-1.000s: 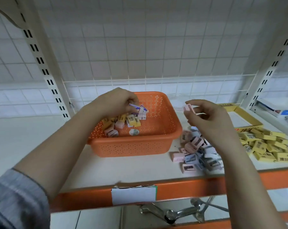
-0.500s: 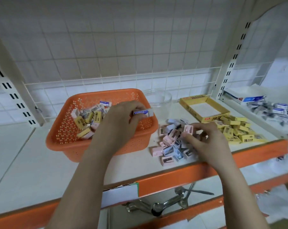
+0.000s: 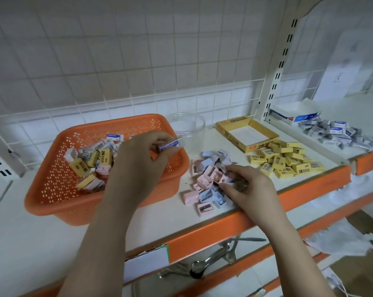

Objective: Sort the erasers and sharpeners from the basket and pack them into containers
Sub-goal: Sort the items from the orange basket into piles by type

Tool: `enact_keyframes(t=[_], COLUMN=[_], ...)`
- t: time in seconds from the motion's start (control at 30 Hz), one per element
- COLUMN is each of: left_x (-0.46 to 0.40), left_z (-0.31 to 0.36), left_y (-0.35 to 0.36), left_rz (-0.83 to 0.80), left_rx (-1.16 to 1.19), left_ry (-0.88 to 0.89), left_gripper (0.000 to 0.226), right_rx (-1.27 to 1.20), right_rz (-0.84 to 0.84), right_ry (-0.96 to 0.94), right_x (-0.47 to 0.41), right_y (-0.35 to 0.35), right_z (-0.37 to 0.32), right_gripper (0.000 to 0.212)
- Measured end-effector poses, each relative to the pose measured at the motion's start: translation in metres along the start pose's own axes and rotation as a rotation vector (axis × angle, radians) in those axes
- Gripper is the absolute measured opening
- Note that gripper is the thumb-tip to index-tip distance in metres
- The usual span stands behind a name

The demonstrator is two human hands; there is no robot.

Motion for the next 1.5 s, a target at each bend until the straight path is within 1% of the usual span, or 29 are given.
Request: enact_keyframes(t=[0.07,0.17,0.27,0.33,0.37,0.43,0.5,0.53,0.6,0.67,0.7,0.73,0.8,0.9,1.1,1.17,1.27,1.37,1.5], left_x=[-0.004,-0.012,-0.023,-0.033,-0.040,-0.052,-0.064,-0.070,-0.083,-0.099,-0.108,-0.117,-0.136,-0.166,-0.214,-0.218,-0.216,-0.214,-0.209], left_z=[0.008,0.029,0.066,0.091,0.103,0.127,0.151,0.162,0.180,0.188,0.191,0.194,0.202,0.211,0.211,0.208,0.202,0.198,0.192], left_y=[0.009,0.033,0.069,0.099,0.117,0.154,0.191,0.207,0.237,0.265,0.278,0.291,0.313,0.340,0.389,0.403,0.413,0.409,0.392], left_rz=[0.012,0.005,0.007,0.016,0.009,-0.025,-0.088,-0.121,-0.172,-0.223,-0.252,-0.282,-0.334,-0.383,-0.456,-0.504,-0.547,-0.520,-0.460], left_rx=[0.019,0.033,0.052,0.083,0.114,0.179,0.250,0.292,0.339,0.331,0.318,0.301,0.260,0.229,0.212,0.189,0.168,0.169,0.151], left_ry=[-0.013,-0.017,0.048,0.069,0.062,0.049,0.021,0.006,-0.013,-0.048,-0.064,-0.068,-0.041,-0.025,-0.094,-0.119,-0.132,-0.127,-0.130], left_gripper=[0.012,0.012,0.010,0.010,0.010,0.009,0.010,0.011,0.011,0.004,0.002,0.007,0.011,0.010,0.014,0.016,0.022,0.023,0.021], right_rx=[-0.016,-0.046,-0.065,-0.006,0.038,0.136,0.196,0.217,0.241,0.223,0.202,0.176,0.118,0.027,-0.139,-0.201,-0.229,-0.208,-0.152], right_rz=[0.001,0.105,0.227,0.275,0.285,0.256,0.196,0.167,0.140,0.141,0.145,0.152,0.167,0.198,0.211,0.212,0.206,0.208,0.169], right_ry=[-0.022,-0.039,0.024,0.123,0.173,0.197,0.160,0.108,-0.024,-0.100,-0.107,-0.106,-0.105,-0.116,-0.043,-0.004,0.024,0.029,0.079], right_x=[0.000,-0.003,-0.005,-0.006,-0.005,-0.005,-0.003,-0.003,-0.003,-0.005,-0.007,-0.009,-0.013,-0.018,-0.021,-0.022,-0.022,-0.022,-0.022], right_y=[-0.009,-0.048,-0.107,-0.146,-0.164,-0.192,-0.210,-0.216,-0.222,-0.225,-0.226,-0.227,-0.227,-0.229,-0.227,-0.226,-0.225,-0.225,-0.226], right_z=[0.006,0.031,0.086,0.142,0.171,0.224,0.262,0.272,0.281,0.285,0.287,0.290,0.294,0.299,0.307,0.310,0.312,0.311,0.306], right_gripper=[0.032,0.017,0.014,0.018,0.022,0.028,0.024,0.023,0.022,0.027,0.027,0.024,0.018,0.017,0.016,0.017,0.017,0.016,0.018])
Point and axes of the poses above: each hand's wrist, its own x-axis away from the middle knuckle, its own y-axis out of the palm, z = x × y, the point moved 6 cm from there along -x, towards the middle knuckle, and after that the axes turned 5 degrees about -z, right-handed, at the moved point
